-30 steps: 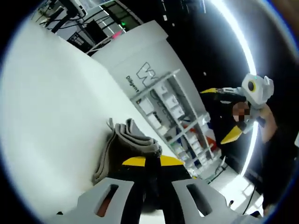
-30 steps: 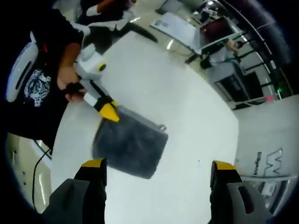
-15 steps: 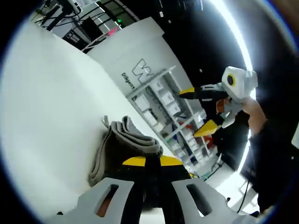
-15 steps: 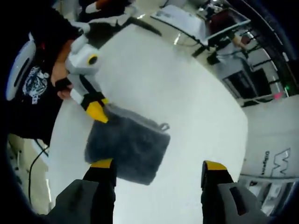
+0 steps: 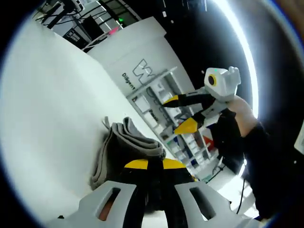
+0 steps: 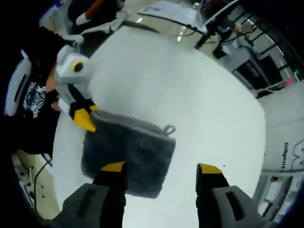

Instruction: Open the folded towel by lifting each exposed corner and separating the folded layers until the towel lies flat within the target outline without major curled edges

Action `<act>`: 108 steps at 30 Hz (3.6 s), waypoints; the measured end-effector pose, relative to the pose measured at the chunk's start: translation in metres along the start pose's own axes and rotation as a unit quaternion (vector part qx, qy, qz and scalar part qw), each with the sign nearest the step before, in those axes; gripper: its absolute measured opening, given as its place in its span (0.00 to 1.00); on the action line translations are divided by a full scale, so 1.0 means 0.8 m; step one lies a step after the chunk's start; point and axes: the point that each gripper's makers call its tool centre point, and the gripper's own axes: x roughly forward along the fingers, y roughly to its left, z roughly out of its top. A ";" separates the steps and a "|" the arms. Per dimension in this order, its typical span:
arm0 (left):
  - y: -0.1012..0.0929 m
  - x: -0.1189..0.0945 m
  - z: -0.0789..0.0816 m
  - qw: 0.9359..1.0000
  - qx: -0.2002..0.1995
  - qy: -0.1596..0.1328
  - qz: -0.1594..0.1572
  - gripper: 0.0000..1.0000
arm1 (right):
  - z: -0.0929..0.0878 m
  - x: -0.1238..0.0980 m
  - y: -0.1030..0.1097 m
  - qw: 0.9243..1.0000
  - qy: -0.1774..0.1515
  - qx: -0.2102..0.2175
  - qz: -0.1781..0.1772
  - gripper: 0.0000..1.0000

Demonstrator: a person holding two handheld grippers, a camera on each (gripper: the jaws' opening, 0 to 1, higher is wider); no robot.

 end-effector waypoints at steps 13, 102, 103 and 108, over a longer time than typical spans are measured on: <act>0.000 0.002 -0.003 1.000 0.001 0.004 -0.002 0.05 | 0.016 0.053 -0.015 1.000 -0.004 0.012 0.013 0.48; -0.022 0.006 -0.004 0.998 0.050 0.017 -0.029 0.04 | 0.018 0.086 0.015 0.997 -0.039 -0.065 0.028 0.08; -0.024 0.007 -0.003 0.998 0.054 0.018 -0.031 0.04 | 0.018 0.082 0.014 0.997 -0.044 -0.066 0.024 0.08; -0.036 0.010 -0.007 0.997 0.066 0.022 -0.042 0.04 | 0.012 0.065 0.013 0.997 -0.054 -0.059 0.014 0.09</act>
